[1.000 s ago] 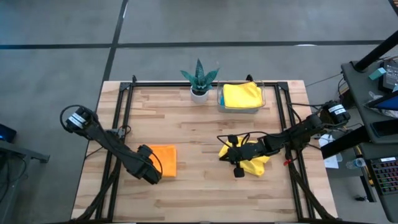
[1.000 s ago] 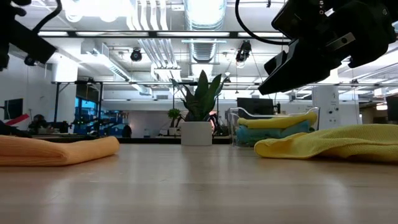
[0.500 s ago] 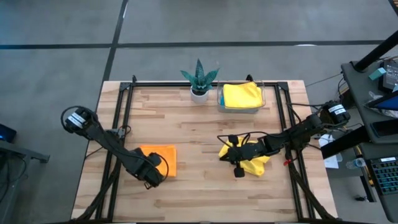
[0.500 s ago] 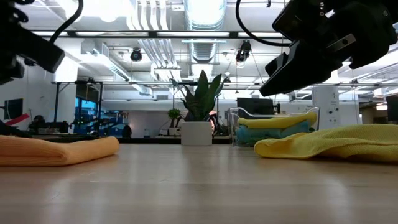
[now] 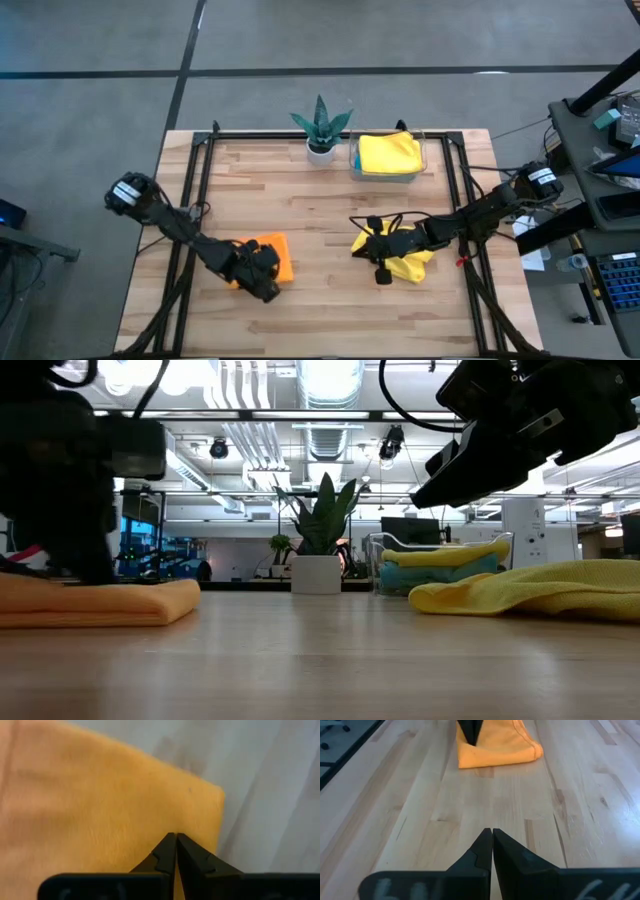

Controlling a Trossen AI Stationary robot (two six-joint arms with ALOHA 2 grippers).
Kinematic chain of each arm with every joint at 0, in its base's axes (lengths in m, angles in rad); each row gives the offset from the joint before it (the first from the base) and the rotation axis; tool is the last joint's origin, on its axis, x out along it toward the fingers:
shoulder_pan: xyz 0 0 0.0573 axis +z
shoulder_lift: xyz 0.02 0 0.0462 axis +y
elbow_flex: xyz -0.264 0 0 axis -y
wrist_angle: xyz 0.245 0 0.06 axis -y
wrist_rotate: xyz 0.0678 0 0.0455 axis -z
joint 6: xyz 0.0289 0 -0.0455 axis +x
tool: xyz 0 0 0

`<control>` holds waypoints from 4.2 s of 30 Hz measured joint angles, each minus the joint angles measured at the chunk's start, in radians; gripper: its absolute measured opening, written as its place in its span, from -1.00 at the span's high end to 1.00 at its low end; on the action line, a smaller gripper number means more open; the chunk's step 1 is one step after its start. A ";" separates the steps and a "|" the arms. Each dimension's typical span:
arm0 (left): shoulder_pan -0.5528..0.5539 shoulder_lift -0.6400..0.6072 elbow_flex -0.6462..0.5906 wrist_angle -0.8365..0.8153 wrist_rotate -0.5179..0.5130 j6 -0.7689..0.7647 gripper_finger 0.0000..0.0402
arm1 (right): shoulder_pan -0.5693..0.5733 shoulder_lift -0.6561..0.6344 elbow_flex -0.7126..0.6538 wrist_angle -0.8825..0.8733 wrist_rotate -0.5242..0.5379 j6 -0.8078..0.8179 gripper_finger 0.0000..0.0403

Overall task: Fold microfiber towels
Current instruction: Fold the orange microfiber towel, then put the orange microfiber towel into the transparent bin

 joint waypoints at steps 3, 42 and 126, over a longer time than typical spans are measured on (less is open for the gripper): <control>0.030 0.000 -0.025 0.070 -0.053 0.001 1.00 | 0.000 0.000 0.000 0.000 0.000 0.000 0.96; 0.255 0.198 0.060 0.401 -0.155 0.404 1.00 | -0.013 0.000 0.019 -0.005 -0.003 0.038 0.96; -0.065 -0.040 -0.136 0.005 -0.097 0.048 1.00 | -0.264 0.721 0.789 -0.243 -0.323 0.610 -0.48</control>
